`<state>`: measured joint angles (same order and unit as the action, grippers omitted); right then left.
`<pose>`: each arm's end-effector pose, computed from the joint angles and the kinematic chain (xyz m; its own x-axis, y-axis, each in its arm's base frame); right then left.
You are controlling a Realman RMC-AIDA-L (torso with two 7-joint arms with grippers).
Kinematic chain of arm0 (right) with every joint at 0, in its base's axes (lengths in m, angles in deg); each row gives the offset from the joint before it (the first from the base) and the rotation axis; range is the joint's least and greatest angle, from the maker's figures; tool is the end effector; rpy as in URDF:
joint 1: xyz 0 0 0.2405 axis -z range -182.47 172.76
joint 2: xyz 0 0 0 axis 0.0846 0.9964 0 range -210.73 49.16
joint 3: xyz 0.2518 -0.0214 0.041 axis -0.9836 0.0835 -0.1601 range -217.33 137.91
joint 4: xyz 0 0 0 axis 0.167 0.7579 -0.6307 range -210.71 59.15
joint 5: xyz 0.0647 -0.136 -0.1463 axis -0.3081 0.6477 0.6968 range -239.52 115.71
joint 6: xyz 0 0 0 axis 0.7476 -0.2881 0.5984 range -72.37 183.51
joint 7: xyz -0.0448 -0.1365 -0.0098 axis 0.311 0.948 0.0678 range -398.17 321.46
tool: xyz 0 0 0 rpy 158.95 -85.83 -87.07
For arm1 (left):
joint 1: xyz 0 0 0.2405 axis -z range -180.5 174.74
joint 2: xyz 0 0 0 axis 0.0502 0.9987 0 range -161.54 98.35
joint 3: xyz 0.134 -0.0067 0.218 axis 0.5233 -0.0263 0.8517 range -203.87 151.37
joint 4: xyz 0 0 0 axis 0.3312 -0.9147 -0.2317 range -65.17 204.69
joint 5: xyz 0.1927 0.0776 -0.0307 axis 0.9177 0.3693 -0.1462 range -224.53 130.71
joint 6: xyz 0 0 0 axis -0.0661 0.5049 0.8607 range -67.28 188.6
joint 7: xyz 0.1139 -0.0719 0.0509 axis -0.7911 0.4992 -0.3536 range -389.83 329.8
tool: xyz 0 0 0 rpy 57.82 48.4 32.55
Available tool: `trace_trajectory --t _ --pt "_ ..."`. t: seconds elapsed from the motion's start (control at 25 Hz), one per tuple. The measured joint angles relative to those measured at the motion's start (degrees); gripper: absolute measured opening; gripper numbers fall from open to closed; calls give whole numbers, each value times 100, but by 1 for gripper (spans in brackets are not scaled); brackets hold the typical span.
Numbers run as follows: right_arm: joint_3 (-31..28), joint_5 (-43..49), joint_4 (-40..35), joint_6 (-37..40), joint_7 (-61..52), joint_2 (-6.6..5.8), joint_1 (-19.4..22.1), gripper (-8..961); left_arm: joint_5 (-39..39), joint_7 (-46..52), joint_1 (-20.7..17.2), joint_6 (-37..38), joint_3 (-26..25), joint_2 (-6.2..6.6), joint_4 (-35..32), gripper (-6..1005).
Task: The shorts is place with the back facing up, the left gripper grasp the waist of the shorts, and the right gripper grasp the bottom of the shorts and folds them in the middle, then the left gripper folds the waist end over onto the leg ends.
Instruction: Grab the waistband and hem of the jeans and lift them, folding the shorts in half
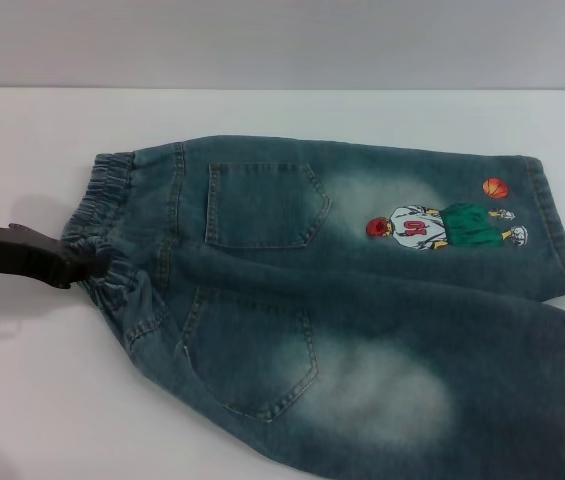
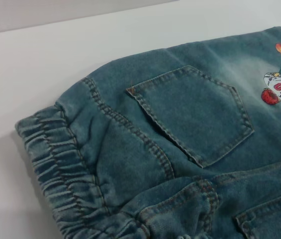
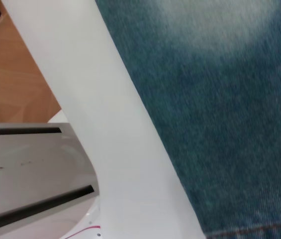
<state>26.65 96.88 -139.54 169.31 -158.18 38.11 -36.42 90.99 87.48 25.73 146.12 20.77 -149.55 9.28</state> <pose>0.2696 0.2762 0.0216 0.5985 -0.5466 0.5857 -0.6446 -0.7627 -0.0531 -0.2848 0.3470 0.0482 0.6906 0.7045 0.1636 0.7113 -0.6208 -0.3296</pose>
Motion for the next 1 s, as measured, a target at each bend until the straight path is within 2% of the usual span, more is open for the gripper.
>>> trace_trajectory --t 1.0 --pt "69 -244 -163 23 47 -7 -155 506 0 -61 83 -127 0 9 230 47"
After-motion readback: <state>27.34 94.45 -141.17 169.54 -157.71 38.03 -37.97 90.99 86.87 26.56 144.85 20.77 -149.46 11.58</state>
